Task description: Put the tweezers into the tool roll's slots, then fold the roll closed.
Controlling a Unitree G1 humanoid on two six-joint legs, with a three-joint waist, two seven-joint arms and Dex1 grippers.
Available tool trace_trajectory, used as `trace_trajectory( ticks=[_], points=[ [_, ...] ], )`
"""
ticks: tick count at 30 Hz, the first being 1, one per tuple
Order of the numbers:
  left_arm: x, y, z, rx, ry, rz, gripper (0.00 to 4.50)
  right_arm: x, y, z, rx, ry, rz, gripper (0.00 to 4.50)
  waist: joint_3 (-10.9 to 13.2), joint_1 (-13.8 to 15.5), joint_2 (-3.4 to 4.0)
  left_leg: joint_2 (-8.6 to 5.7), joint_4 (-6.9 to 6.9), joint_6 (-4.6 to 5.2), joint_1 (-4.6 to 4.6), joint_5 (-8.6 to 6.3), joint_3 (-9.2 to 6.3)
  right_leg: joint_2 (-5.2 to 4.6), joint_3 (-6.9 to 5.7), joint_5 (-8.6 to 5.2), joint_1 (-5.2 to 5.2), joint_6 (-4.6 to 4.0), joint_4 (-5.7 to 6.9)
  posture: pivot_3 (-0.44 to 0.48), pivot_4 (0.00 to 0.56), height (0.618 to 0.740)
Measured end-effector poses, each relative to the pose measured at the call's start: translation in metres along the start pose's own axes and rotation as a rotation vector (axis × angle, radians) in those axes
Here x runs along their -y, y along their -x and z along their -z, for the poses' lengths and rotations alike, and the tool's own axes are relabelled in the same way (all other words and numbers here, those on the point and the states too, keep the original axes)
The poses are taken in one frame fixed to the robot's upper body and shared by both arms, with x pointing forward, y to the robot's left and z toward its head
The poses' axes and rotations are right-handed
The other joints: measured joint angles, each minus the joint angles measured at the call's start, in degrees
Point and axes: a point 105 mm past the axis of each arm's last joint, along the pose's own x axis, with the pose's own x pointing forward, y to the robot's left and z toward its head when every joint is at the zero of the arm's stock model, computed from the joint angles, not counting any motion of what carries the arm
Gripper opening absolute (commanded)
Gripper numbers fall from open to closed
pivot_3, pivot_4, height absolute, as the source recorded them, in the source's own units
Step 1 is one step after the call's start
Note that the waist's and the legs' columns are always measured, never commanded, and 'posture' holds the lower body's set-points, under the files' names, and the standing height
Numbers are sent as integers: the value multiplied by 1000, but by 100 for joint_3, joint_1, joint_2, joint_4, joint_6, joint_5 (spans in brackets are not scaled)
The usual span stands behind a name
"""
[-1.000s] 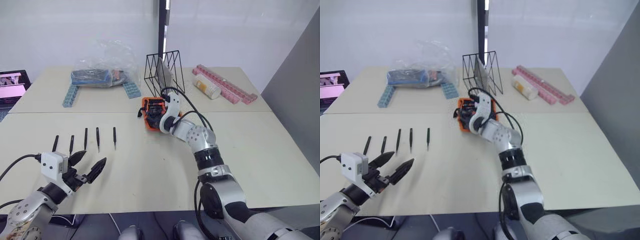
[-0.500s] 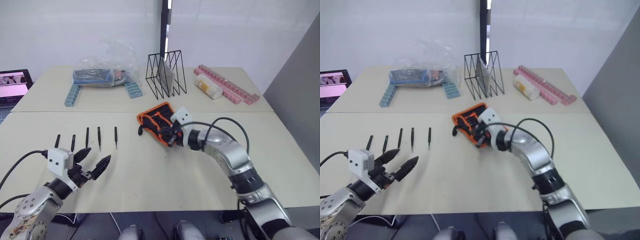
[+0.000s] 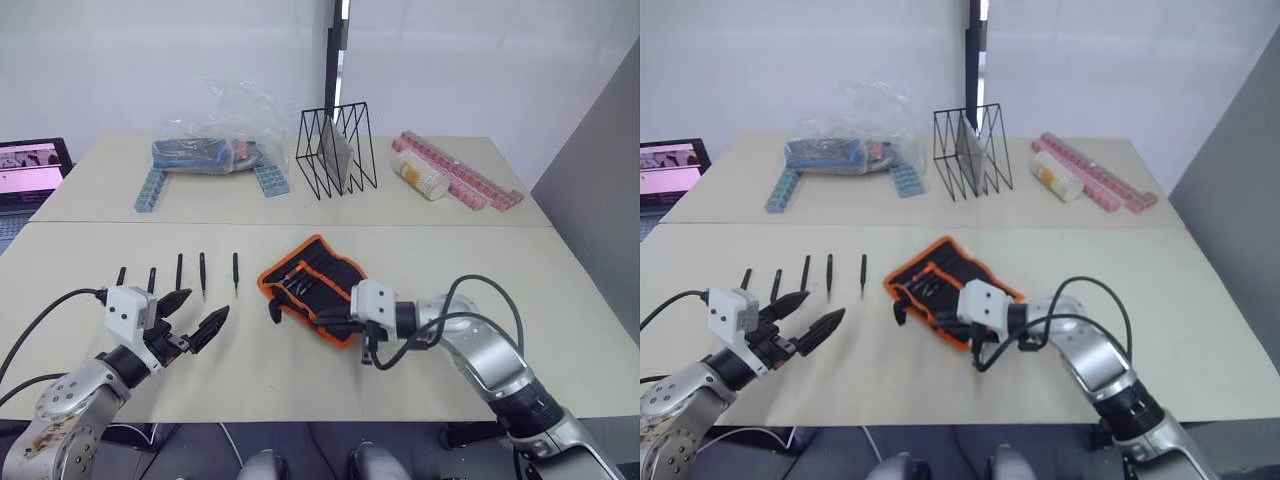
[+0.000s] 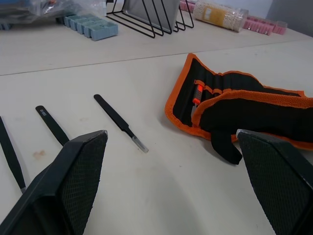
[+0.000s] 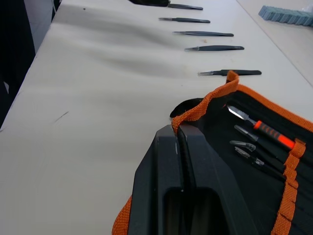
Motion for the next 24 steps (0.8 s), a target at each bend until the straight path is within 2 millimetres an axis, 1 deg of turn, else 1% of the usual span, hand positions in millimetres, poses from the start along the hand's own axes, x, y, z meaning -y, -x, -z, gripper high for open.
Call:
trace_trajectory(
  ticks=[2, 5, 6, 9, 11, 13, 15, 18, 20, 22, 24],
  points=[
    [1, -1, 0, -25, -20, 35, 4500, -2, 0, 1, -2, -4, -1, 33, 0, 0, 0, 0, 0, -1, 1, 1, 0, 0, 1, 0, -1, 0, 2, 0, 150, 737],
    [8, -5, 3, -91, -80, 135, 4500, -4, 0, 0, -4, 5, 5, 33, 0, 1, 0, -1, 0, -2, 1, 1, 0, 3, 0, 0, -1, 0, 3, 0, 150, 737],
    [13, -10, 4, -131, -134, 218, 4500, -6, -1, 1, -6, -4, 8, 33, 0, 12, 0, -4, 0, -3, 1, 2, 0, 5, -2, 0, -2, -1, 4, 0, 150, 737],
    [14, -18, 2, -168, -213, 320, 4500, -10, -3, 2, -14, -7, 6, 33, 0, 29, 0, -9, 1, -3, -1, 2, 2, 6, -4, 0, -4, 0, 2, 0, 150, 737],
    [11, -31, -1, -189, -292, 412, 4500, -13, -3, 5, -27, -4, 6, 33, 1, 81, 0, -10, 4, -4, 0, 4, 2, 14, -9, 0, -4, -1, 5, 0, 150, 737],
    [1, -43, -9, -201, -401, 471, 4500, -17, -5, 7, -36, -4, -2, 33, 0, 129, 0, -16, 7, -4, -2, 6, 7, 42, -10, 0, -6, -1, 6, 0, 150, 737],
    [-7, -54, -12, -215, -499, 531, 4500, -20, -5, 10, -47, -6, -4, 33, 0, 146, 0, -22, 9, 1, -3, 6, 20, 46, -6, 0, -10, 0, 10, 0, 150, 737],
    [-14, -69, -12, -224, -562, 603, 4500, -21, -5, 10, -49, 0, 5, 33, 0, 144, -1, -19, 31, 16, -11, -1, 30, 56, -2, -1, -15, 1, 18, 0, 150, 737],
    [-15, -80, -11, -223, -583, 656, 4500, -20, -5, 9, -53, 8, 15, 33, 0, 154, -1, -15, 55, 22, -24, -5, 28, 66, -5, -1, -18, 1, 23, 0, 150, 737],
    [-11, -91, -10, -212, -589, 715, 4500, -20, -5, 9, -53, 11, 24, 33, 0, 158, -1, -3, 96, 34, -40, -13, 24, 83, -4, 0, -17, 3, 27, 0, 150, 737],
    [-6, -100, -9, -203, -604, 766, 4500, -20, -4, 9, -59, 13, 33, 33, 0, 157, -1, -4, 104, 37, -41, -15, 25, 85, -2, 2, -15, 6, 27, 0, 150, 737]
  ],
)
